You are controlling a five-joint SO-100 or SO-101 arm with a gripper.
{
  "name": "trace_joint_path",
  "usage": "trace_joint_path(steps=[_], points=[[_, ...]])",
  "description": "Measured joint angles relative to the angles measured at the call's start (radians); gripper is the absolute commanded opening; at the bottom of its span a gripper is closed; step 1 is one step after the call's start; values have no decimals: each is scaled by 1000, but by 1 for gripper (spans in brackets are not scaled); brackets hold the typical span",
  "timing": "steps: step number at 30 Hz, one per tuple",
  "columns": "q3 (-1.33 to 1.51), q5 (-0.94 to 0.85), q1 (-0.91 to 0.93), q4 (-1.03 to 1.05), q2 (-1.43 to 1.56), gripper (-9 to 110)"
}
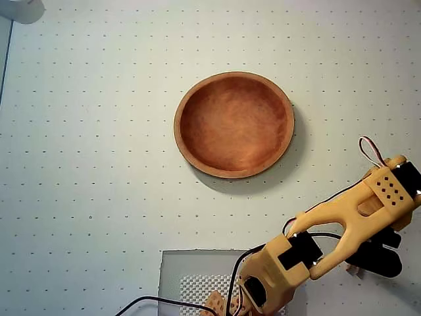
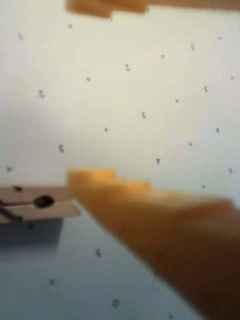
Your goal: Grasp a clothespin and put it in the bowl.
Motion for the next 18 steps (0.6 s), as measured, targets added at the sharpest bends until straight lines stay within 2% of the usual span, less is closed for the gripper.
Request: trace_joint_path(steps=[18], points=[[-9, 0, 161, 0, 0, 22]])
